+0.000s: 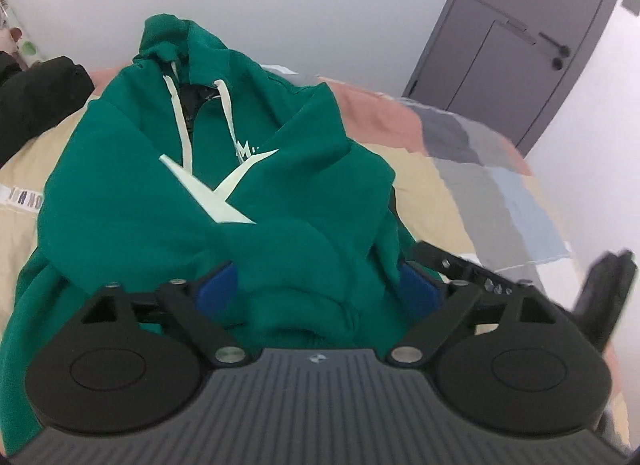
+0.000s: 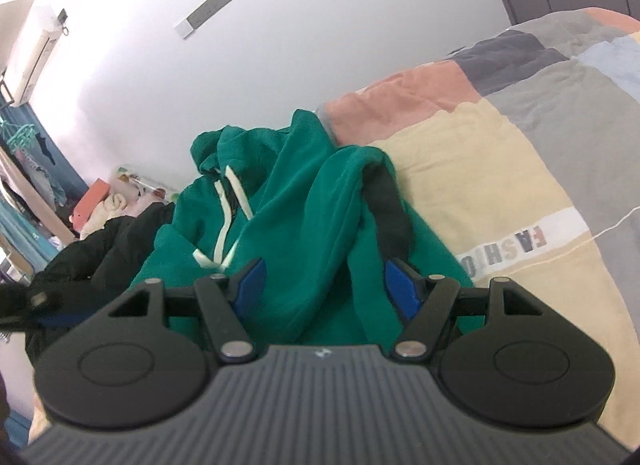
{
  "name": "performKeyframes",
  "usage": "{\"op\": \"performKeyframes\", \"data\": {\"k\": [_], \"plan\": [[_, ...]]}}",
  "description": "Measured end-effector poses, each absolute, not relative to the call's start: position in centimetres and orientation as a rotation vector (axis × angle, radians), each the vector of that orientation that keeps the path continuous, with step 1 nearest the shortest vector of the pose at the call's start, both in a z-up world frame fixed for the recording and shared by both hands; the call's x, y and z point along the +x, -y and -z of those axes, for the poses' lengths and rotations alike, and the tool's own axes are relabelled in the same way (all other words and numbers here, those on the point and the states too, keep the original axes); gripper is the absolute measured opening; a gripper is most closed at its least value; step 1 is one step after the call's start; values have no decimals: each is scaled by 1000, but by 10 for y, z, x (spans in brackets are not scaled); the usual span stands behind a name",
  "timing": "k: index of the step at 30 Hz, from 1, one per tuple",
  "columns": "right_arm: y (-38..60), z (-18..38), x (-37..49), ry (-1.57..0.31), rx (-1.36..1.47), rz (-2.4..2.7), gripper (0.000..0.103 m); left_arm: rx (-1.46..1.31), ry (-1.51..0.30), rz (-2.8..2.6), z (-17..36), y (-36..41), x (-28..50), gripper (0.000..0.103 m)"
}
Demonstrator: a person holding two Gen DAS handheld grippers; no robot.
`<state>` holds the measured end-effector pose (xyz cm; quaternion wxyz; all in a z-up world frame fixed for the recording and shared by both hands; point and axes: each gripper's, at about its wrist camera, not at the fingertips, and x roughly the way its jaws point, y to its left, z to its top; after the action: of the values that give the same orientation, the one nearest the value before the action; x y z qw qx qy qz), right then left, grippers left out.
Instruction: Fold large clothes
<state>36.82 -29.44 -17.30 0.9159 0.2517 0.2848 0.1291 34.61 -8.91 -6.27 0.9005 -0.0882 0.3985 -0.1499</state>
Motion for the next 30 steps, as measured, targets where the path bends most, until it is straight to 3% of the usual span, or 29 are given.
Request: {"op": "performKeyframes", "data": {"k": [8,11,19,22,26,27,30], "plan": [[277,167,367,-582,517,-330,70,-411,-744,157,113,-12,321,94],[267,168,366,-595,504,-367,83,-551,-739,80,147,-57,323,94],[242,191,378,-733,497,-373,82,-808,-675,98,203,-102,352,88],[236,203,381,-781,491,-371,83,-817,-671,138,212,-97,376,74],[230,210,384,-816,507,-407,83,-785,-704,169,223,-95,390,35],[227,211,384,-819,498,-421,79,-780,-701,179,223,-95,392,25],[217,207,382,-821,444,-454,52,-799,-673,205,220,-97,389,13]]}}
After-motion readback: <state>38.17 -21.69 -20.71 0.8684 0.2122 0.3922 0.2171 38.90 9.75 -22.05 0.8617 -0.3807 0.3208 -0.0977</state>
